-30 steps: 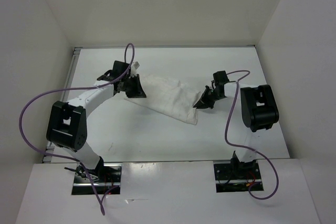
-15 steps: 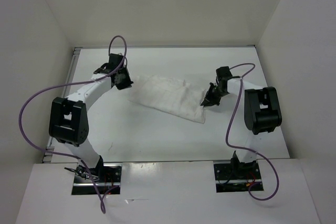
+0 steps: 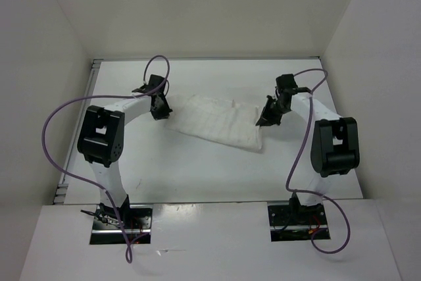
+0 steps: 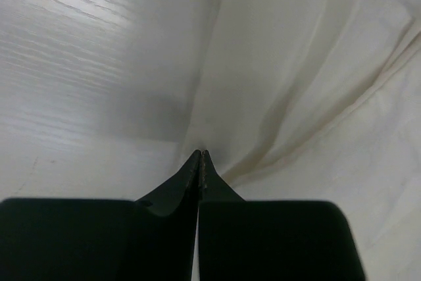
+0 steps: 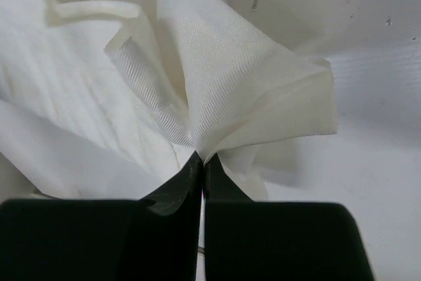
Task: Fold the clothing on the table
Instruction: Fold the skirt
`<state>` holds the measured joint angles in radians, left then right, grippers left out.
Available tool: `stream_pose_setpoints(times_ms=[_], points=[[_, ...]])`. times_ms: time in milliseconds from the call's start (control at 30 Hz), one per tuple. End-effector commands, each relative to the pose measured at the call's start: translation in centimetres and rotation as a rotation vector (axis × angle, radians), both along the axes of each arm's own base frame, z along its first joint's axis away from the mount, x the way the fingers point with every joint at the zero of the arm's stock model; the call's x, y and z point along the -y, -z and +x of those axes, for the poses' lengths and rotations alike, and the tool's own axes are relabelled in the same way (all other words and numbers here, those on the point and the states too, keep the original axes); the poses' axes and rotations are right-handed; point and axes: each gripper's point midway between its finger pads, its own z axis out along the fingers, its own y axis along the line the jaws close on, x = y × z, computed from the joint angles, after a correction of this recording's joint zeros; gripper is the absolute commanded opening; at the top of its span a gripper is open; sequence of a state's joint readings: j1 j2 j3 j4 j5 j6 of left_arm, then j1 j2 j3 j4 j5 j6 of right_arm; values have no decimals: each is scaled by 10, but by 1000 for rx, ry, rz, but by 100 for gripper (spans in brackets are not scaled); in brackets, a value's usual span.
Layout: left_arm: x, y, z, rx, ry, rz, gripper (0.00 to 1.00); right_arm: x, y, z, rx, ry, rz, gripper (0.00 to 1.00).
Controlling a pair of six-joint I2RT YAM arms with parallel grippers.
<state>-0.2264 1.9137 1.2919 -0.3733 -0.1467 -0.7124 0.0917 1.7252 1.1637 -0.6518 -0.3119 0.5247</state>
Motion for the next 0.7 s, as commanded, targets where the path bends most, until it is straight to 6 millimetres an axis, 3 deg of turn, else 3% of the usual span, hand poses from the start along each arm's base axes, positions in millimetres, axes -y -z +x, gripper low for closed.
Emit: stream_pose_setpoints(times_ms=[0,167,333,533,667], points=[[20,13,-10,-22,27,-69,0,-2,-67,17,160,-21,27,0],[40,13,-19,-18,56,-146,0,-20,-106,27,226,-48,117,0],[52,5,-25,-8,75,-203,0,-77,-134,44,287,-145,217,0],[58,5,-36,-17,86,-206,0,-148,-147,62,314,-255,302,0],[56,2,-40,-9,87,-208,0,-190,-141,78,306,-318,329,0]])
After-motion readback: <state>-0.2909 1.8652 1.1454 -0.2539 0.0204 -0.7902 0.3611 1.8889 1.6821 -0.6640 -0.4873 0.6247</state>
